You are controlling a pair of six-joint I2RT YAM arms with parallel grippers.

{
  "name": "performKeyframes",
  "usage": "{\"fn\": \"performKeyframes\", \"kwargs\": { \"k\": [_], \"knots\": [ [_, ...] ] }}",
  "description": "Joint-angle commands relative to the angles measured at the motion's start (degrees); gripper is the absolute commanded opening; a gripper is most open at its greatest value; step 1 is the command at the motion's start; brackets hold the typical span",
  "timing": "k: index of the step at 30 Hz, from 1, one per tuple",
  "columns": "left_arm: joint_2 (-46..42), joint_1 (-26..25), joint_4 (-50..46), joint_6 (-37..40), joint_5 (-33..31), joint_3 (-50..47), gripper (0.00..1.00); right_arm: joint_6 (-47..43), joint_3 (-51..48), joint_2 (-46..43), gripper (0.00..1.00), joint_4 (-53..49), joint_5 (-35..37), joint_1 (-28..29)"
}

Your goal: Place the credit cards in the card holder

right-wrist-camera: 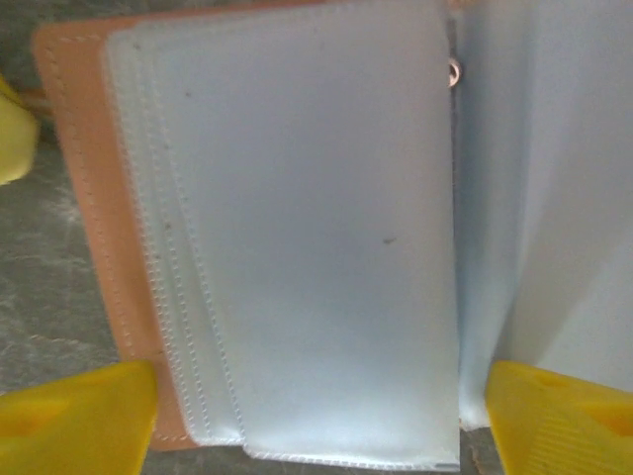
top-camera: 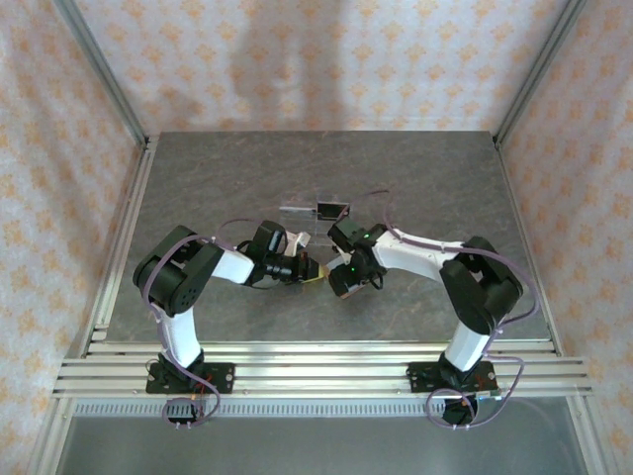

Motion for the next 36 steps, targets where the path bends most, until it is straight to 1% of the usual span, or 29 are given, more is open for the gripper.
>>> {"fn": "performKeyframes", "kwargs": {
  "k": [1, 5, 7, 9, 11, 16, 19, 23, 26, 31, 33, 36],
  "knots": [
    [4.1, 0.5, -5.6, 2.0, -7.5, -1.1, 0.09, 0.2, 1.4, 0.8, 0.78, 0.3, 3.4, 0.0],
    [3.5, 0.4, -5.6, 2.1, -7.6, -1.6, 0.09, 0.2, 1.7, 0.7, 0.62, 0.2, 3.3, 0.0],
    [3.7, 0.5, -5.9, 2.4, -7.6, -1.3, 0.09, -0.1, 1.4, 0.6, 0.57, 0.4, 2.4, 0.0],
    [4.1, 0.4, -6.1, 2.4, -6.9, -1.0, 0.09, -0.5, 1.3, 0.9, 0.52, 1.0, -0.7, 0.0],
    [3.6, 0.4, -5.9, 2.1, -6.9, -1.2, 0.09, -0.6, 1.3, 1.2, 0.49, 1.3, -4.8, 0.0],
    [2.9, 0.4, -7.5, 2.7, -6.5, -0.7, 0.09, 0.7, 0.3, 0.7, 0.48, 4.0, -12.7, 0.1],
    [-0.3, 0.5, -8.6, 2.9, -6.9, -1.1, 0.09, 2.2, 0.0, 0.7, 0.48, 5.2, -17.0, 0.5],
    [-3.3, 0.4, -12.3, 3.9, -7.3, -0.6, 0.10, 5.7, -1.5, -0.4, 0.48, 8.4, -20.4, 1.1],
    [-6.7, 0.5, -15.4, 4.5, -9.2, -1.1, 0.12, 8.7, -2.9, -1.9, 0.48, 11.5, -22.9, 1.1],
    [-11.7, 0.5, -21.8, 6.0, -11.8, -0.1, 0.18, 13.1, -6.2, -4.4, 0.48, 16.0, -23.3, 1.1],
    [-13.2, 0.5, -22.7, 5.8, -12.8, 0.0, 0.20, 14.2, -7.1, -5.0, 0.48, 17.1, -23.0, 1.2],
    [-13.2, 0.5, -23.2, 5.6, -12.2, 1.0, 0.20, 15.5, -8.5, -5.6, 0.49, 19.0, -22.9, 1.1]
  ]
}}
